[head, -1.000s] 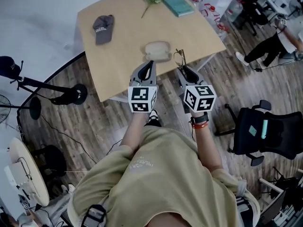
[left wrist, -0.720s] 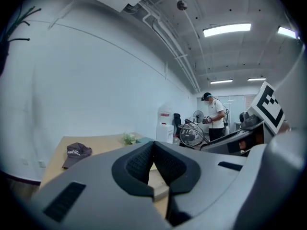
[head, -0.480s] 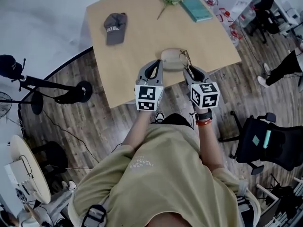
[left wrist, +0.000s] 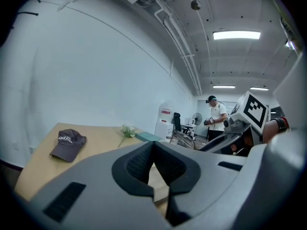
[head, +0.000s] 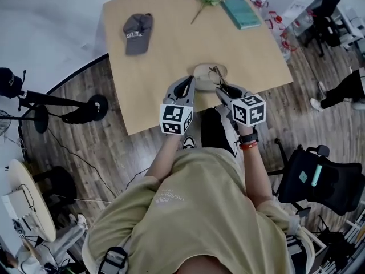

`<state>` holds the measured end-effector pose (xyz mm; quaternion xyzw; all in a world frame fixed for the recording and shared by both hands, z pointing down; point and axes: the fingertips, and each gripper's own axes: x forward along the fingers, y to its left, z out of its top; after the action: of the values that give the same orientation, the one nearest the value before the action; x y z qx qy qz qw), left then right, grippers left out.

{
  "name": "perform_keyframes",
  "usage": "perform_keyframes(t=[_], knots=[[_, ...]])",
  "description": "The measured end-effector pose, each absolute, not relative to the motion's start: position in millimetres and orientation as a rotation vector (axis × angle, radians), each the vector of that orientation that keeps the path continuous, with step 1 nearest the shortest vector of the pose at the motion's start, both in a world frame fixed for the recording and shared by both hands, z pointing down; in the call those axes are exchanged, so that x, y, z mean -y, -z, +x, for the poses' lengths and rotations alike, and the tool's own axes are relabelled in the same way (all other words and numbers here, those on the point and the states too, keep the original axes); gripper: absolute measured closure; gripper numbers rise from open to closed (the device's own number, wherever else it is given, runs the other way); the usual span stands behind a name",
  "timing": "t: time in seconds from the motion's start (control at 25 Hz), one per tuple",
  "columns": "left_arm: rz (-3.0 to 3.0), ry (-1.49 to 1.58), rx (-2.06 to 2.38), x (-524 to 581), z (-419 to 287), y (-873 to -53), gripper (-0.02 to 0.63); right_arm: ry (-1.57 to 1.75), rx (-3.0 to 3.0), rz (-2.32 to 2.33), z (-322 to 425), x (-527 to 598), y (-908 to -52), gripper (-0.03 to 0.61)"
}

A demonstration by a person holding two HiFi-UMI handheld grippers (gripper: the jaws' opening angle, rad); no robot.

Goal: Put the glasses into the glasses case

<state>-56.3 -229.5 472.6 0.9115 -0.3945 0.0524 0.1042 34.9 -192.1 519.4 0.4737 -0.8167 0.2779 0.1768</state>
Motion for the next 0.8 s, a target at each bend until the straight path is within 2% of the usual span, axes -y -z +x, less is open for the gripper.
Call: perform_keyframes(t=[0.4,0.8], knots=[[2.688,-0.272,1.221,268.4,-22.5,-495.2,0.592,-0.846,2.371,0.972,47.4,238.0,-544.8,0.465],[2.633,-0.323,1.274,299.3,-32.4,-510.9,0.592,-0.776,2.264,0.567,49.7,266.0,-576.2,0.463]])
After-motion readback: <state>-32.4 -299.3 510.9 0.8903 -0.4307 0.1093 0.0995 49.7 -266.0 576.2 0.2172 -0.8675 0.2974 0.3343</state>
